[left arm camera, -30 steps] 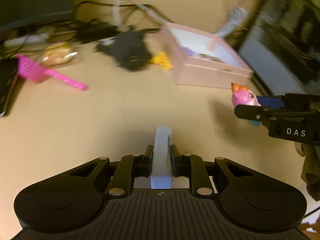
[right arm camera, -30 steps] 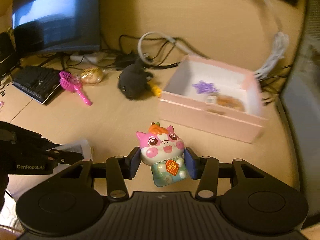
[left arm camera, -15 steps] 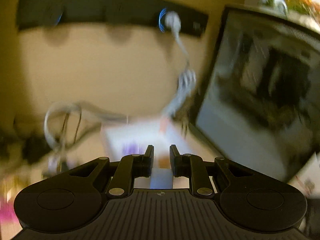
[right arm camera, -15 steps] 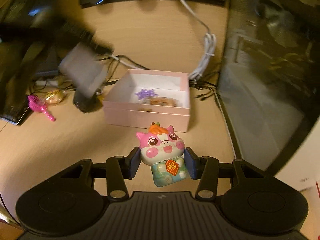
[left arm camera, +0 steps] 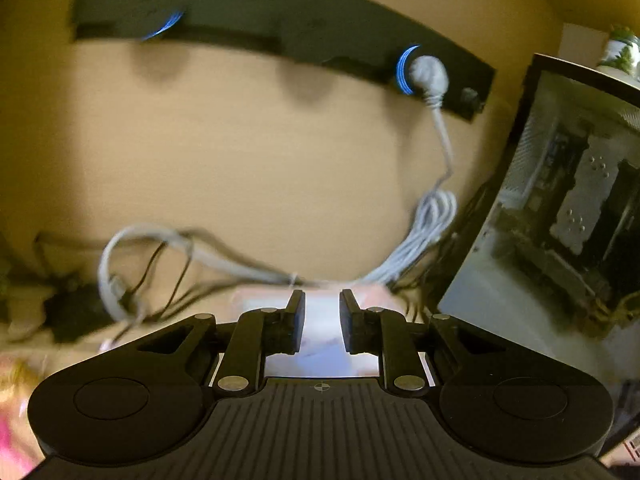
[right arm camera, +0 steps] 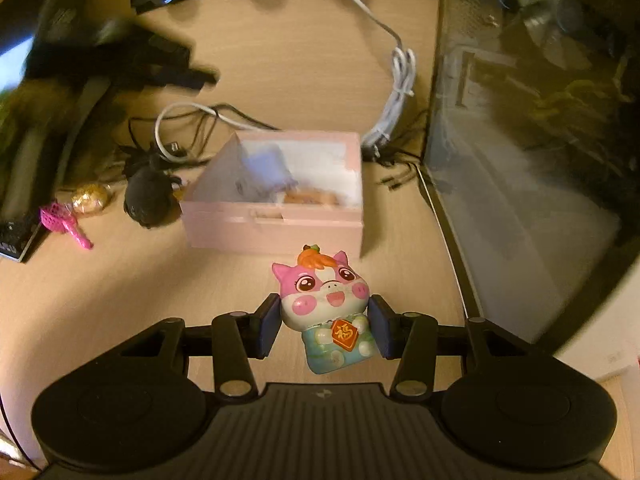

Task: Organize objects
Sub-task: 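Carry the white box and cat figurine into the pink box and release both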

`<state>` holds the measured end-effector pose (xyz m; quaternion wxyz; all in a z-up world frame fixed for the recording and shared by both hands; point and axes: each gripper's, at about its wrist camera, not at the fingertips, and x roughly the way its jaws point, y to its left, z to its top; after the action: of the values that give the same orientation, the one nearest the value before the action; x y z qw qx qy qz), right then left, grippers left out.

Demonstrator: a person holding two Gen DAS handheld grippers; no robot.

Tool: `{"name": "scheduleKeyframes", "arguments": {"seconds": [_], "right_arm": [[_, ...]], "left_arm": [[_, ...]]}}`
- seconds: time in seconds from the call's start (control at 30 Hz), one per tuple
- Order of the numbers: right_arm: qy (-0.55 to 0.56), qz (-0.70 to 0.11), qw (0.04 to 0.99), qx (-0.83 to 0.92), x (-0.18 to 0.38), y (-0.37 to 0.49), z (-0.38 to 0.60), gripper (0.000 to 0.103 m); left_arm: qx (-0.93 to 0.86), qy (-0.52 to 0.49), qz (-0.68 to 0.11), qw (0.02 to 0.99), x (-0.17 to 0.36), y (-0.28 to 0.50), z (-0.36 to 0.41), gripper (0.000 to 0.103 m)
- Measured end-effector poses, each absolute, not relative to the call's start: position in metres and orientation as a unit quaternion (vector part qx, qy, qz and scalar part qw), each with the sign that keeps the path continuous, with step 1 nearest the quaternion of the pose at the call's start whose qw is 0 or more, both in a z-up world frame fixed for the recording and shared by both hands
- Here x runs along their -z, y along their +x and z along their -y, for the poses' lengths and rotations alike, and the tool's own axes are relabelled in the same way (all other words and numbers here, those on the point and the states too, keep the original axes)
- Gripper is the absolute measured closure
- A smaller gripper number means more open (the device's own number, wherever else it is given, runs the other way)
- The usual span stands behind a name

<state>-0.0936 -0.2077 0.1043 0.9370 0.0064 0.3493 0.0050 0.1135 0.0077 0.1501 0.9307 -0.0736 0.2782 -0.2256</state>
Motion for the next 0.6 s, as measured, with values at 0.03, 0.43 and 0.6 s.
{"name": "scheduleKeyframes", "arguments": {"seconds": [0.03,0.43,0.6], "right_arm": [[0.007,-0.346,0.938,-0.01,-0.107,-0.087,0.207,0.056],[-0.037,-0.273,0.961,-0.005,-0.159,0.087,0.2,0.049],[-0.012,-0.296,0.955,-0.024,-0.153,0.113,0.18,0.018]], "left_arm": [[0.224,-0.081,-0.284,0.929,-0.145,0.105,-0.016,0.083],[0.1,-0.074,-0.423,0.897,-0.053,0.002,-0.121,0.083],[-0.003,-0.133,-0.42,0.898,-0.054,0.001,-0.178,0.082]]}}
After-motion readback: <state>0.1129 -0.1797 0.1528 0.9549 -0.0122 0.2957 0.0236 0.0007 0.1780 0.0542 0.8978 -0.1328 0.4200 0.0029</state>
